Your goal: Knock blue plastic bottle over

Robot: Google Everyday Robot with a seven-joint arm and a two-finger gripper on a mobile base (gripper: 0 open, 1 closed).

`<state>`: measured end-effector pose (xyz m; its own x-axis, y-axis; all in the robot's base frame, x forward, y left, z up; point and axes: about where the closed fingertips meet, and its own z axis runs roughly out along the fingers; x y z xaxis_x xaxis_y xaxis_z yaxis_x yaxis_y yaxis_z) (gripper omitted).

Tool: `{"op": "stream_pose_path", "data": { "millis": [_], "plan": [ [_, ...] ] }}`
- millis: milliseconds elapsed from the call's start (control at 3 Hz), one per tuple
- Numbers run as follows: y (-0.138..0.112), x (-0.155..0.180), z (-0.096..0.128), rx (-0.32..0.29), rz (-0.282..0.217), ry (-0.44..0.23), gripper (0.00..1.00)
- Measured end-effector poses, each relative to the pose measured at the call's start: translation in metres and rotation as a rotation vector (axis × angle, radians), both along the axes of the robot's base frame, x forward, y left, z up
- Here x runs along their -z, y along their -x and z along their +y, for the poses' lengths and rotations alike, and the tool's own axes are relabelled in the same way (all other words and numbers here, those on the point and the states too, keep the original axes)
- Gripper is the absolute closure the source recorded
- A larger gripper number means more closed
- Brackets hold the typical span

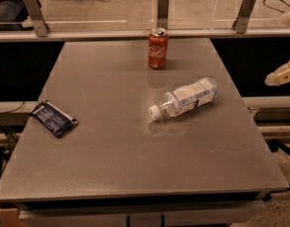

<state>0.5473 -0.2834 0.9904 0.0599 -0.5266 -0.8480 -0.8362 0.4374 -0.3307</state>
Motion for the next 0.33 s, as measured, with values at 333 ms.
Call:
{"op": "stream_pose_path", "data": {
  "millis": [333],
  "plan": [
    [-0.0017,-0.0063,-0.0004,0.001,-0.013,0.002,0.0]
  ]
}}
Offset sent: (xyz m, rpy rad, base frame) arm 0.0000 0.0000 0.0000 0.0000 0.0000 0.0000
